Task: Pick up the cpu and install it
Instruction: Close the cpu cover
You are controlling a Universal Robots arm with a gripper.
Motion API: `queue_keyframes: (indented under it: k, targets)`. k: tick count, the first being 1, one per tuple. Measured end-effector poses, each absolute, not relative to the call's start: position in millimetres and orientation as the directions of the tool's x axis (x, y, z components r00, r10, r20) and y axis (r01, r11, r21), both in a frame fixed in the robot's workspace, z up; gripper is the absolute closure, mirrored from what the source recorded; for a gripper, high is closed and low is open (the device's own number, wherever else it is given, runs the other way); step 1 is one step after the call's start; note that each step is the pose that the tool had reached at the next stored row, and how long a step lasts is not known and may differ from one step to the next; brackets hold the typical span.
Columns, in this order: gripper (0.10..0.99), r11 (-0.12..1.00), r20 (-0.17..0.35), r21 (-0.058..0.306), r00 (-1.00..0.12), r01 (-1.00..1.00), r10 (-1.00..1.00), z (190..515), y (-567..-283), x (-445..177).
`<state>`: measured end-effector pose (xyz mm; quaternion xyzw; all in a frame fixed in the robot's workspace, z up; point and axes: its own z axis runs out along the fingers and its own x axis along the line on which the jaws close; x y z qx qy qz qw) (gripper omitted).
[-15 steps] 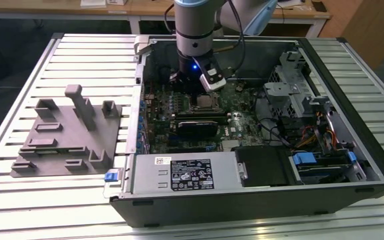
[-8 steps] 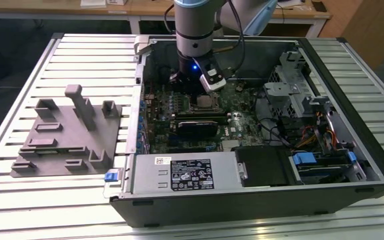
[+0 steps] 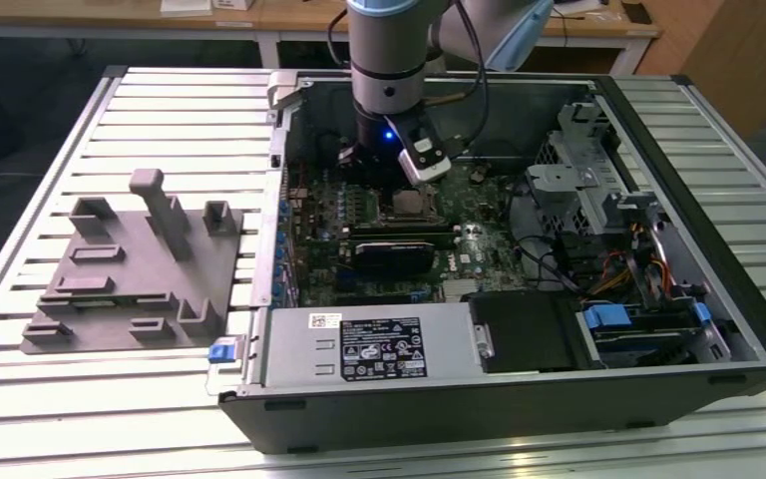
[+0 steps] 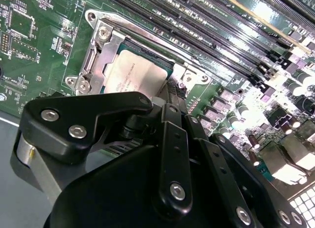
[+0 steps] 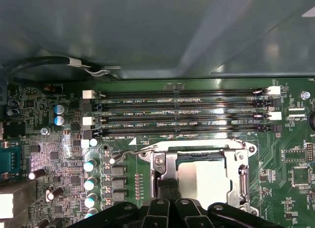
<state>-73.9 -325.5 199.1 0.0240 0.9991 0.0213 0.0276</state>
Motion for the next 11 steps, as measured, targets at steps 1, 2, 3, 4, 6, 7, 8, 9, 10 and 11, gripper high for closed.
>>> queue_keyframes:
  k: [1,2,3,4,6,7,8,9,10,11]
  targets:
    - [0.98,0.998,-0.054,0.044,-0.997,0.047,0.049,198.8,-325.5,-73.9]
    - [0.98,0.998,-0.054,0.044,-0.997,0.047,0.049,198.5,-325.5,-73.9]
    - [0.98,0.998,-0.054,0.044,-0.997,0.047,0.049,198.4,-325.5,-74.0]
    - [0.98,0.998,-0.054,0.044,-0.997,0.047,0.049,198.4,-325.5,-74.0]
    - [0.98,0.998,-0.054,0.044,-0.997,0.047,0.049,198.3,-325.5,-73.9]
    - [0.98,0.998,-0.054,0.044,-0.997,0.047,0.049,198.2,-325.5,-73.9]
    - [0.98,0.998,-0.054,0.044,-0.997,0.047,0.049,198.2,-325.5,-73.9]
    - [0.98,0.998,-0.054,0.044,-0.997,0.047,0.049,198.3,-325.4,-73.9]
    - [0.98,0.998,-0.054,0.044,-0.997,0.047,0.049,198.5,-325.4,-73.9]
    - [0.98,0.998,-0.054,0.044,-0.997,0.047,0.049,199.0,-325.4,-73.8]
